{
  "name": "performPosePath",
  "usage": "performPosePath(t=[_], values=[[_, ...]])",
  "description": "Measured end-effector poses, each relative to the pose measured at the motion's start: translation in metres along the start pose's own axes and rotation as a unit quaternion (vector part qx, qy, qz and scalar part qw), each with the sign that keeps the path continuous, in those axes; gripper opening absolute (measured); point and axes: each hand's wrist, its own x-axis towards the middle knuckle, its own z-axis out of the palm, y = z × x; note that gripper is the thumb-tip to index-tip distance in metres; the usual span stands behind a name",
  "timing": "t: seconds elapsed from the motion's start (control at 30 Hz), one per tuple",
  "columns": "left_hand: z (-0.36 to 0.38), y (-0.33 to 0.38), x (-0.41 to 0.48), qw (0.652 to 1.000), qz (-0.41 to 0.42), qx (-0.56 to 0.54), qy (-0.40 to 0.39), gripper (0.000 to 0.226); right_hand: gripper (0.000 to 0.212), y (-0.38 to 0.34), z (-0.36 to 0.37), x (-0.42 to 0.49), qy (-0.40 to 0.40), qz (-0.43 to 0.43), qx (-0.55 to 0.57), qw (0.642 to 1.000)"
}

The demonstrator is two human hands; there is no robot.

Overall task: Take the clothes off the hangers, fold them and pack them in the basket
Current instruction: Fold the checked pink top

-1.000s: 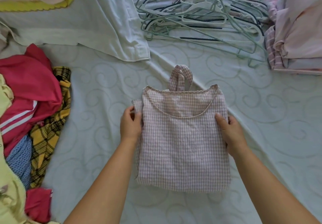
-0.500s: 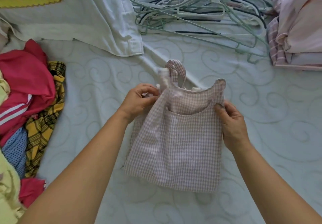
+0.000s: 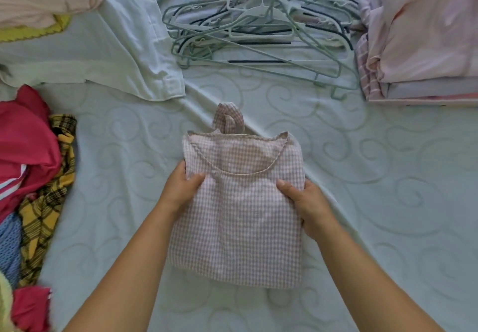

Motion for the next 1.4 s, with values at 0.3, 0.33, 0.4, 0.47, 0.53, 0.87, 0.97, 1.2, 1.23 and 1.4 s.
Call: performPosePath(t=[0.3,0.33,0.4,0.47,0.53,0.87,0.97,1.2,1.23,1.4], values=[[0.07,0.108,-0.052,0.974,0.063,-0.187,-0.112,0.022,0.024,-0.102,-0.123,-0.036,0.027,-0.111,0.058,0.992],[0.086,0.126,-0.058,0.969,0.082,-0.197,-0.125,0.022,0.043,-0.119,-0.141,-0.04,0.026,-0.133,0.057,0.989],[0.119,0.162,-0.069,0.958,0.12,-0.215,-0.148,0.023,0.077,-0.153,-0.176,-0.048,0.041,-0.169,0.043,0.984],[0.15,0.199,-0.078,0.946,0.153,-0.232,-0.167,0.022,0.077,-0.187,-0.21,-0.056,0.055,-0.207,0.046,0.976],[0.18,0.24,-0.083,0.933,0.173,-0.248,-0.193,0.02,0.059,-0.222,-0.24,-0.064,0.075,-0.241,0.065,0.965],[0.269,0.409,-0.055,0.926,0.235,-0.236,-0.178,0.012,0.003,-0.388,-0.32,-0.037,0.13,-0.349,0.0,0.928],[0.267,0.415,-0.034,0.929,0.246,-0.233,-0.151,0.015,0.022,-0.398,-0.313,-0.009,0.089,-0.351,-0.015,0.932],[0.282,0.387,0.027,0.976,0.185,-0.087,-0.081,0.042,0.029,-0.384,-0.316,0.068,0.163,-0.308,-0.122,0.929],[0.289,0.374,0.033,0.982,0.154,-0.063,-0.089,0.052,0.043,-0.377,-0.319,0.082,0.211,-0.279,-0.169,0.921],[0.324,0.301,0.028,0.901,0.348,0.258,0.039,0.073,0.068,-0.303,-0.304,0.104,0.276,-0.363,-0.441,0.773]])
